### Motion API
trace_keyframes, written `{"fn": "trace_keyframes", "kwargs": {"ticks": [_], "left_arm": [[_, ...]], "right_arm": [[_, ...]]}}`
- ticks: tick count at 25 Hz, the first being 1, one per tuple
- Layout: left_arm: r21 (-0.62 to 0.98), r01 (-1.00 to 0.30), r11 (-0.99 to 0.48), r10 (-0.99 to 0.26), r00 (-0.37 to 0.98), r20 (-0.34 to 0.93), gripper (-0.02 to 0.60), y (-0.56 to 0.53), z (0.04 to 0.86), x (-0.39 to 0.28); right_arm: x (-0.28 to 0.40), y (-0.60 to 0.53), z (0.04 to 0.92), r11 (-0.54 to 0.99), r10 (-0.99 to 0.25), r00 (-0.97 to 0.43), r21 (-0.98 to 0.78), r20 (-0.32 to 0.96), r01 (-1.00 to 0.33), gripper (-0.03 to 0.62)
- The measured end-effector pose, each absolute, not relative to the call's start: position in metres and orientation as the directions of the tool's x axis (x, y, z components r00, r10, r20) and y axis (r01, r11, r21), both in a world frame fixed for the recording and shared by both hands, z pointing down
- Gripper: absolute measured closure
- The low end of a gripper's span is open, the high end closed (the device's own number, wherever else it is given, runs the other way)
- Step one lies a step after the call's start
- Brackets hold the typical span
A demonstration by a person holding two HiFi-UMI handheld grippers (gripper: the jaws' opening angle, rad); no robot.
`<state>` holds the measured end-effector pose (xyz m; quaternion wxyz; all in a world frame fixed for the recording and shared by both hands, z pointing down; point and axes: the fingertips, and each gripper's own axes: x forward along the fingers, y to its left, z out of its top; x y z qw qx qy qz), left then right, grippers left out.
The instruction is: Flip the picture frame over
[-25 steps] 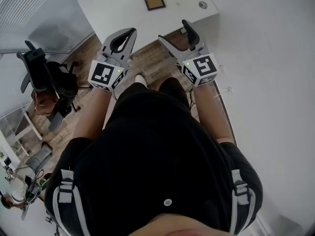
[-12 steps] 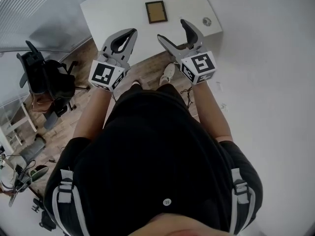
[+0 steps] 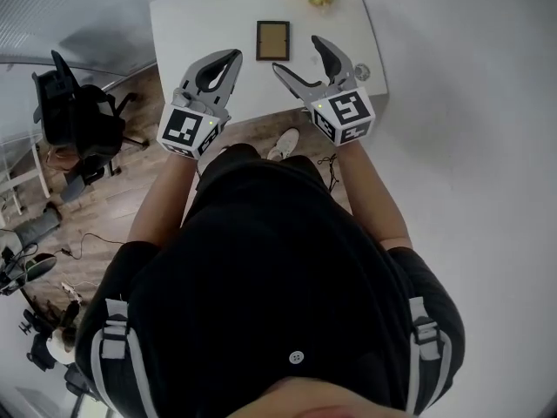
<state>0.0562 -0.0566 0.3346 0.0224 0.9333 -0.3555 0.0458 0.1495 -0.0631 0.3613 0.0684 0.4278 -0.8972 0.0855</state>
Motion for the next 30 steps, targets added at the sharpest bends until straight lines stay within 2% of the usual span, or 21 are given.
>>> {"fn": "trace_keyframes", "kwargs": {"ticks": [9, 30], "left_arm": [[0.032, -0.721, -0.692, -0.715, 0.691, 0.110, 0.577, -0.074, 0.350, 0.065], [0.085, -0.622, -0.778, -0.611, 0.781, 0.126, 0.577, -0.170, 0.422, 0.030]], "right_arm": [[0.155, -0.102, 0.398, 0.669, -0.693, -0.680, -0.139, 0.242, -0.731, 0.200], [0.115, -0.201, 0.513, 0.395, -0.781, -0.411, -0.137, 0.471, -0.908, 0.201]]}}
